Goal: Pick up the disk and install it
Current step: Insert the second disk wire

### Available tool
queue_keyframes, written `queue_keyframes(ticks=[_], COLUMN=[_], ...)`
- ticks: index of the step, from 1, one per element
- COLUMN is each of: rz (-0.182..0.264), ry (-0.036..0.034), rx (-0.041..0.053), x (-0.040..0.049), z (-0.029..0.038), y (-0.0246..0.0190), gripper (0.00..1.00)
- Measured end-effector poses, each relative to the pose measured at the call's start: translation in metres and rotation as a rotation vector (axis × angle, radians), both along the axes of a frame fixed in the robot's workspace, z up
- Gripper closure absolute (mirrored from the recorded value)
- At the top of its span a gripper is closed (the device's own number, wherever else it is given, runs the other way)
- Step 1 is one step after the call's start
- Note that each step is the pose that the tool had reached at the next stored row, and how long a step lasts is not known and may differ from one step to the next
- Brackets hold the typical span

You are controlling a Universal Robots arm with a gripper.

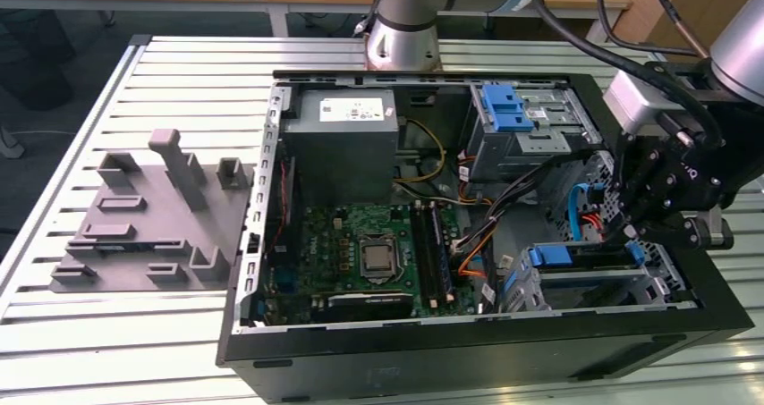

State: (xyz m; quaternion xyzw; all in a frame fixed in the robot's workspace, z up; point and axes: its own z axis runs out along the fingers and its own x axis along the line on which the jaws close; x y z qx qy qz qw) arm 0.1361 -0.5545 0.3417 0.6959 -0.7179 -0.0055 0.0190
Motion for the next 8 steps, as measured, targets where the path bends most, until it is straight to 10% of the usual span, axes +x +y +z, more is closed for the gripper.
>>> queue_keyframes(ticks=[8], rz=[0.0], ry=[0.0], rx=[0.0], x=[0.0], z=[0.0003], y=[0.0], gripper=[0.89])
